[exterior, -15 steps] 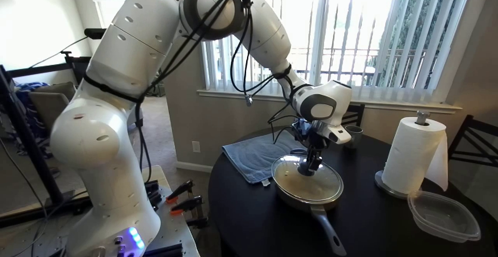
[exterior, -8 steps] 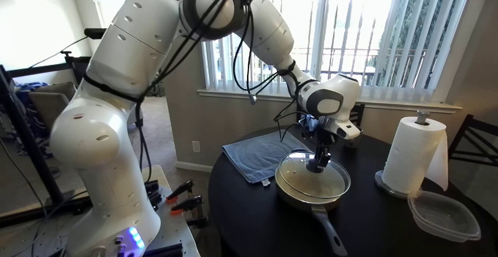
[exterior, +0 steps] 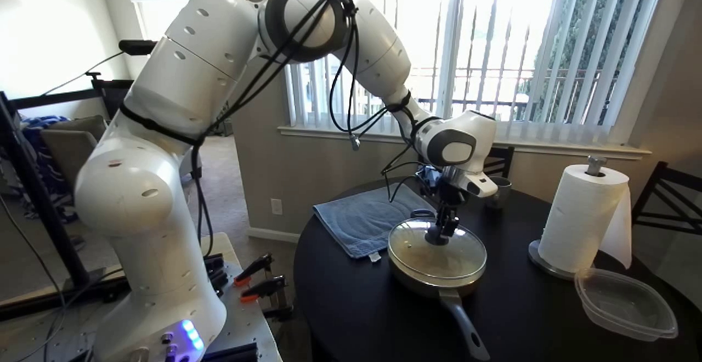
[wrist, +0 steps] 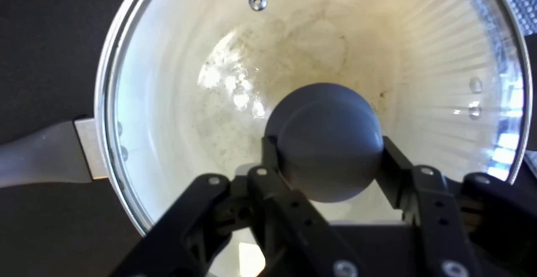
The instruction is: Pick up the clear lid and put it on the gray pan
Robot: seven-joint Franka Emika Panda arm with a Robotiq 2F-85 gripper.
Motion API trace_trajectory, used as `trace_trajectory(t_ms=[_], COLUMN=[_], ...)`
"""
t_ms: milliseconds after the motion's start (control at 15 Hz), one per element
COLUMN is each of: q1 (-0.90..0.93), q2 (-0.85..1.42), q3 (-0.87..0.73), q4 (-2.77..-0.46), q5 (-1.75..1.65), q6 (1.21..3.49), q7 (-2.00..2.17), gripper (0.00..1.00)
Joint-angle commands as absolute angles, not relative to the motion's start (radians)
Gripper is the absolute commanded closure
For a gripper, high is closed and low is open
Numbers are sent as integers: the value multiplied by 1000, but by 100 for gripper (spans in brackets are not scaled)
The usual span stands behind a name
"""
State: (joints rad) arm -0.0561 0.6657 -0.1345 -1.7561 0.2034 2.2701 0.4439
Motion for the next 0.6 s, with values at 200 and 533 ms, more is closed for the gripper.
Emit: trace_trajectory(t_ms=[200,533], q1=[-26,-29], q2=[642,629], q3=[-154,-164], q4=[-1776,-1798], q5=[178,179], q6=[2264,2273], q7=[477,475], gripper=[67,67])
